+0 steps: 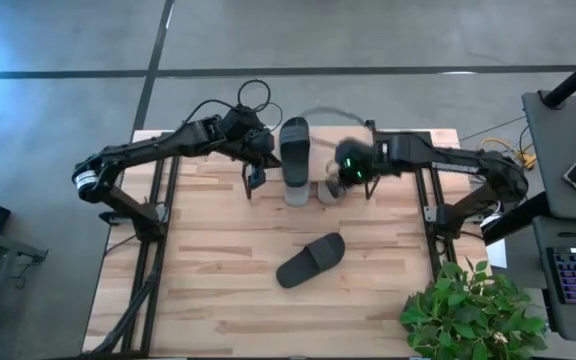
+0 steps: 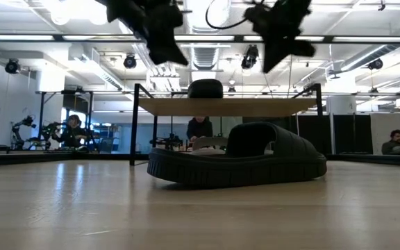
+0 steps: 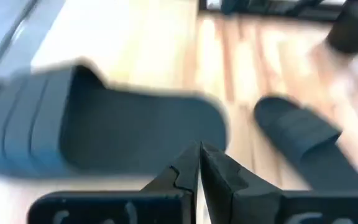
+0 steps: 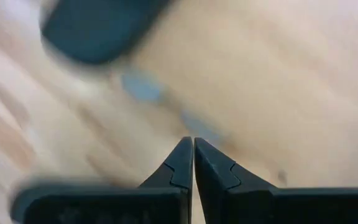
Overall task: Pick and place slides into the shelf
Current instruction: Put the black slide on the shelf
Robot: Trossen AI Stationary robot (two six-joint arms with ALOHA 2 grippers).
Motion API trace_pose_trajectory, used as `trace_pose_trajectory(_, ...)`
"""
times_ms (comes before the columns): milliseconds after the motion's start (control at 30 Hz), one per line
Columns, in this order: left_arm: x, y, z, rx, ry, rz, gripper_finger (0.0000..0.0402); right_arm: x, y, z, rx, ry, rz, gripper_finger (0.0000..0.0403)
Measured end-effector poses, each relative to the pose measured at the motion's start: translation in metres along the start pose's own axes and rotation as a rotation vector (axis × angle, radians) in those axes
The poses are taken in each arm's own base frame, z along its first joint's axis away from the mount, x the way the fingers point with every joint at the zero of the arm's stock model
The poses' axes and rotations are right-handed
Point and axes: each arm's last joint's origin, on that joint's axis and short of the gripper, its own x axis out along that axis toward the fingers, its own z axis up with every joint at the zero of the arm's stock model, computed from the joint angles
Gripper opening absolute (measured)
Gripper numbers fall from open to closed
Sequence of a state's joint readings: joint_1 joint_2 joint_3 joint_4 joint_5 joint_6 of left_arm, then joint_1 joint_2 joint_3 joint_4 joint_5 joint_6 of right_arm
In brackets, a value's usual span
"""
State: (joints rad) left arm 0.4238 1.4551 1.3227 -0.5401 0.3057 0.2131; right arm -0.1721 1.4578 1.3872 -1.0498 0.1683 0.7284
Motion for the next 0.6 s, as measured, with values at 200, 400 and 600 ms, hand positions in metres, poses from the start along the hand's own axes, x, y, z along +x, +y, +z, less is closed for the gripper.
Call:
trace_pose_trajectory(200,-0.005,-0.028,0.014,-0.032,-0.087,-0.059,0.0002,-0.022,0.026,-0.05,-0.116,0.045,-0.046,0.003)
trace_pose_trajectory(400,-0.007,-0.057,0.02,-0.179,-0.108,-0.137,0.0002,-0.029,0.05,-0.081,-0.23,0.057,0.014,0.0098)
trace_pose_trajectory(600,-0.018,-0.09,0.024,-0.13,-0.123,-0.189,0.0002,-0.036,0.061,-0.1,-0.273,0.067,0.054,0.0181)
